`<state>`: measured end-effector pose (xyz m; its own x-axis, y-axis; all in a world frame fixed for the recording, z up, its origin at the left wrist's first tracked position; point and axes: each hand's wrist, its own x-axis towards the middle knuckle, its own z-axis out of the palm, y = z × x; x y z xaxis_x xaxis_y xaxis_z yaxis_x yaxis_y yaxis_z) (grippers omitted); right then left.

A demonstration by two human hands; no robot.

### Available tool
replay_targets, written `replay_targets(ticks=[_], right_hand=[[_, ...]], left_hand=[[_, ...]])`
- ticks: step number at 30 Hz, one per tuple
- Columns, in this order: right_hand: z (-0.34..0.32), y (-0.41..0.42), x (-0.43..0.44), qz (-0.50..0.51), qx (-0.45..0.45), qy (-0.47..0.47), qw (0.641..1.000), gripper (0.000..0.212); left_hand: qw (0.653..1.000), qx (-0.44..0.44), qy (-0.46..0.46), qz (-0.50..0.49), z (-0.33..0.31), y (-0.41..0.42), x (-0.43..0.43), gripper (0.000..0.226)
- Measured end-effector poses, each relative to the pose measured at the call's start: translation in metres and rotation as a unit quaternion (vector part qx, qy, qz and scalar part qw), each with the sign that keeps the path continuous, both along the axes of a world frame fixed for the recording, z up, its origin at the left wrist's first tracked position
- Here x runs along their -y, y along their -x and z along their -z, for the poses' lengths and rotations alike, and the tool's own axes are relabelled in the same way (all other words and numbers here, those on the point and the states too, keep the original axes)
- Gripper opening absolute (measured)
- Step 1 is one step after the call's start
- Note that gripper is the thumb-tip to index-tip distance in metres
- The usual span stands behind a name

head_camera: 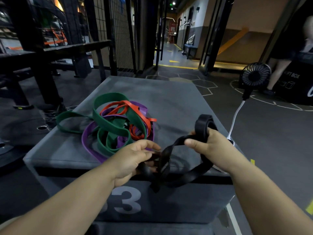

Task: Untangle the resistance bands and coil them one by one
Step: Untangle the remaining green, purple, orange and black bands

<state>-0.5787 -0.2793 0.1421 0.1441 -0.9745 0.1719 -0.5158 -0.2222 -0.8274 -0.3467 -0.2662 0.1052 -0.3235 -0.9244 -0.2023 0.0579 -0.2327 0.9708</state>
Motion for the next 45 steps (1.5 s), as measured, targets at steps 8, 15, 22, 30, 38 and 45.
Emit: replay_targets(ticks=[8, 15, 22, 30, 38, 45], right_hand=[[-0.004, 0.015, 0.002, 0.089, 0.185, 0.01, 0.979, 0.048], [0.004, 0.01, 0.005, 0.078, 0.218, 0.012, 0.973, 0.037], [0.001, 0.025, 0.025, 0.213, 0.432, -0.019, 0.876, 0.036], [0.01, 0.027, 0.021, 0.176, 0.235, -0.042, 0.955, 0.033], [0.012, 0.022, 0.016, 0.203, 0.147, -0.058, 0.966, 0.044], [0.013, 0.016, 0.011, 0.168, 0.167, -0.066, 0.969, 0.04]], left_hand=[[0.999, -0.002, -0.033, 0.012, 0.003, 0.001, 0.005, 0.031], [0.984, -0.12, -0.129, 0.03, -0.001, 0.0, 0.003, 0.036], [0.982, -0.091, -0.082, 0.145, 0.013, -0.004, -0.005, 0.044], [1.0, 0.018, -0.023, 0.002, 0.009, 0.008, -0.004, 0.015], [0.989, -0.083, 0.06, -0.105, 0.002, 0.008, 0.002, 0.032], [0.988, 0.089, 0.056, -0.111, 0.007, 0.003, 0.002, 0.055]])
